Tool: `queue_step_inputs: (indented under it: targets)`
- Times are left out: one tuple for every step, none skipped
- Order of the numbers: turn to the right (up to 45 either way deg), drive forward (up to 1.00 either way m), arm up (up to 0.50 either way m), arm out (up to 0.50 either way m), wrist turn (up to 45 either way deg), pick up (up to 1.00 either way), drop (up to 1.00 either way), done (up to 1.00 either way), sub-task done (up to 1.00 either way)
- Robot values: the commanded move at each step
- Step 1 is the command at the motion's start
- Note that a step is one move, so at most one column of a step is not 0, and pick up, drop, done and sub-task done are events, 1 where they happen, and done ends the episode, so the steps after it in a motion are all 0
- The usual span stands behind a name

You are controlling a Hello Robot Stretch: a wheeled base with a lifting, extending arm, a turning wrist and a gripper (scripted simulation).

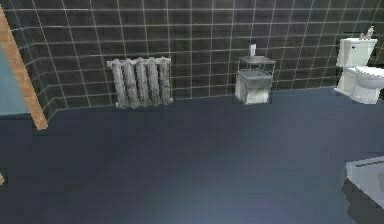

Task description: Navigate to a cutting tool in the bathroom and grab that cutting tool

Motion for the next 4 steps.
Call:
queue_step_inputs:
  targets:
    - [0.0, 0.00, 0.00, -0.48, 0.0, 0.00, 0.00, 0.00, 0.00]
    - [12.0, 0.00, 0.00, 0.00, 0.0, 0.00, 0.00, 0.00, 0.00]
    - [0.0, 0.55, 0.00, 0.00, 0.0, 0.00, 0.00, 0.00, 0.00]
    - [21.0, 0.00, 0.00, 0.00, 0.0, 0.00, 0.00, 0.00, 0.00]
